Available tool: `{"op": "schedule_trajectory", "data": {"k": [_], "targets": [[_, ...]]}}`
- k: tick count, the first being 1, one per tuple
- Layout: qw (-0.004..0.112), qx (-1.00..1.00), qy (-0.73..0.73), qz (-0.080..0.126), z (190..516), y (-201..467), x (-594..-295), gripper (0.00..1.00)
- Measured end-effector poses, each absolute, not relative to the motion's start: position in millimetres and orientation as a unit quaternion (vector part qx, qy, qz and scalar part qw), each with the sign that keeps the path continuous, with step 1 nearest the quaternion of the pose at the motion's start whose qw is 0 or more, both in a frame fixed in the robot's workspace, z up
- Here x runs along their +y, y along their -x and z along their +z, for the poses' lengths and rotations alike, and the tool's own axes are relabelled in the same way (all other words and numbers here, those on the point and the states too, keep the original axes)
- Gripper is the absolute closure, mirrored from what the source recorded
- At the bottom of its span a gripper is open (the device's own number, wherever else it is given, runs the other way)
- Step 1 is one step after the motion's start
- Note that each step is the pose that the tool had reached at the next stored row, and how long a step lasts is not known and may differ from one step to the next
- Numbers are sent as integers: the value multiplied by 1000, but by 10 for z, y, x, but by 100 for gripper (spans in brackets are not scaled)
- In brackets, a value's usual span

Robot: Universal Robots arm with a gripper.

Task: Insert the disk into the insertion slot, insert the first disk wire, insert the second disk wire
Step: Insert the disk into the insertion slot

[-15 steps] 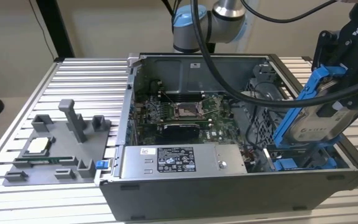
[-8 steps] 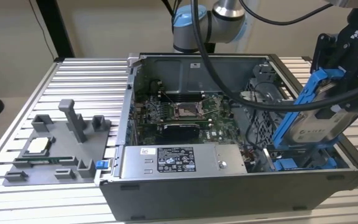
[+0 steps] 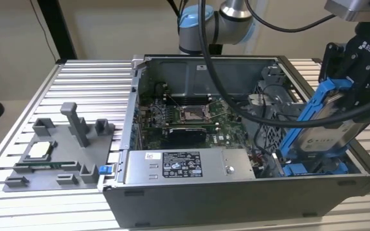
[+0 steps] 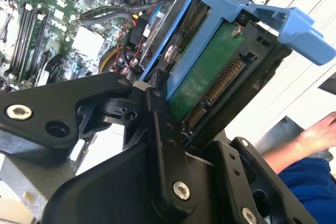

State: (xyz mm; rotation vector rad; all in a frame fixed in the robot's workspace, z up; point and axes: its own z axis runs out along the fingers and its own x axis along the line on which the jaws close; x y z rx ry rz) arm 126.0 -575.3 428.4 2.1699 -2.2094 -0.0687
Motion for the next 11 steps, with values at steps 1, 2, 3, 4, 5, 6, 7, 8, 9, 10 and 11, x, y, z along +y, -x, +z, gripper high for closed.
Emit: {"op": "schedule_trajectory", "data": {"k": [1,2,3,4,5,6,7,8,9,10,11], "targets": [[22,-713,-700,-22,4274,-1263,-5760,100],[22,-713,-700,-23,4263,-1263,-5766,100],[22,-713,-700,-23,4251,-1264,-5769,100],[22,-713,-700,-23,4237,-1265,-5770,100],[22,-713,-700,-23,4222,-1266,-5770,100],[21,-713,-700,-24,4210,-1268,-5770,100],[21,-713,-700,-24,4198,-1271,-5770,100],[21,-713,-700,-24,4191,-1274,-5769,100],[21,-713,-700,-24,4183,-1277,-5769,100],[21,-713,-700,-24,4175,-1279,-5770,100],[21,-713,-700,-25,4167,-1280,-5770,100]]}}
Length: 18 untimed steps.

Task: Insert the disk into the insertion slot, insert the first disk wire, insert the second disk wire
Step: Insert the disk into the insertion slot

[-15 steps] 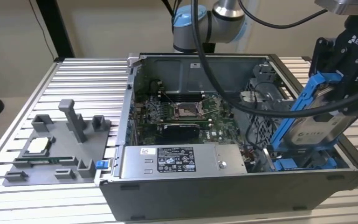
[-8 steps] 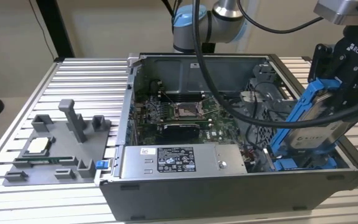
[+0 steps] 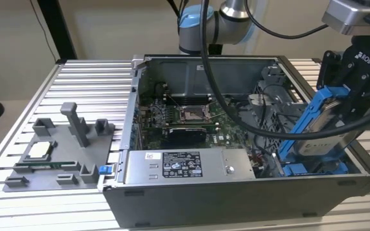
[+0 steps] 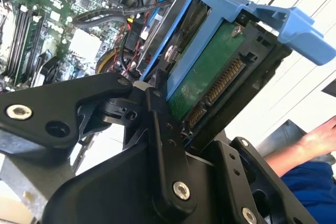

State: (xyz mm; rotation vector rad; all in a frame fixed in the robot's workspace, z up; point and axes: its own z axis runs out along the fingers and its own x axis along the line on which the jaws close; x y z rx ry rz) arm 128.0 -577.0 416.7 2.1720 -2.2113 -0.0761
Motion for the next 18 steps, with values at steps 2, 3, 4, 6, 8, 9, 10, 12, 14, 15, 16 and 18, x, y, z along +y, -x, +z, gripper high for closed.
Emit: {"op": "schedule_trajectory", "data": {"k": [2,3,4,6,8,9,10,12,14,15,16,18], "targets": [[20,-713,-700,-25,4149,-1281,-5770,100],[20,-713,-700,-25,4141,-1281,-5770,100],[19,-713,-700,-26,4132,-1282,-5770,100],[19,-713,-700,-26,4115,-1282,-5770,100],[18,-713,-700,-27,4098,-1282,-5770,100],[18,-713,-700,-27,4090,-1282,-5770,100],[17,-713,-700,-28,4081,-1282,-5770,100],[17,-713,-701,-28,4063,-1282,-5770,100],[16,-713,-701,-29,4041,-1282,-5770,100],[16,-713,-701,-30,4028,-1282,-5770,100],[15,-713,-701,-30,4017,-1282,-5770,100],[15,-713,-701,-31,3991,-1282,-5770,100]]}}
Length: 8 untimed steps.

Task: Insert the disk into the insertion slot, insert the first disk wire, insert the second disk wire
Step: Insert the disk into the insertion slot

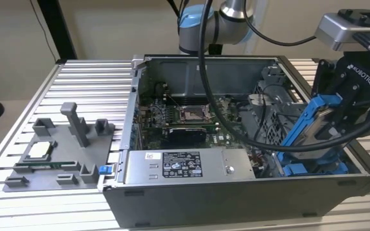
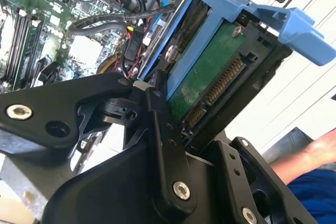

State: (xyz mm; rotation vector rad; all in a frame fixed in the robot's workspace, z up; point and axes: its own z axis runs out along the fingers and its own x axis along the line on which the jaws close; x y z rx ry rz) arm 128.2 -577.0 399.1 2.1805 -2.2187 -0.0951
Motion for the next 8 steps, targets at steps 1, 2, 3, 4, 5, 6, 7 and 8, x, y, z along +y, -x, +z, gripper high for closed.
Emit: {"op": "schedule_trajectory", "data": {"k": [1,2,3,4,5,6,7,8], "targets": [[14,-713,-701,-31,3978,-1282,-5769,100],[14,-713,-701,-31,3962,-1282,-5770,100],[14,-713,-701,-31,3947,-1282,-5770,100],[14,-713,-701,-31,3932,-1282,-5770,100],[14,-713,-701,-32,3913,-1282,-5770,100],[14,-713,-701,-32,3895,-1282,-5770,100],[14,-713,-701,-32,3877,-1282,-5770,100],[14,-713,-701,-32,3857,-1282,-5770,100]]}}
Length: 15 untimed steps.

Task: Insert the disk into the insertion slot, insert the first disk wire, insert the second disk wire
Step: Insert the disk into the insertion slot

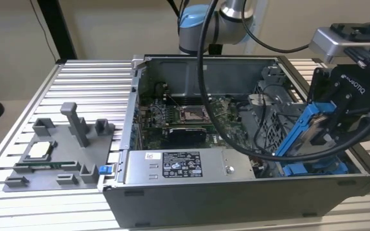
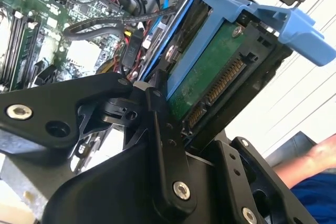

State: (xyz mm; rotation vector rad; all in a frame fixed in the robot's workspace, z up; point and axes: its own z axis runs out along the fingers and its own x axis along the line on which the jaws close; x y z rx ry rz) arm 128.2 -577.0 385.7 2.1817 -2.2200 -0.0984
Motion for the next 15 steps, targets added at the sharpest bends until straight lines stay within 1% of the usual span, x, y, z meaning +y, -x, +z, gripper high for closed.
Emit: {"op": "schedule_trajectory", "data": {"k": [6,15], "targets": [[14,-713,-701,-32,3757,-1284,-5770,100],[14,-713,-701,-32,3754,-1284,-5770,100]]}}
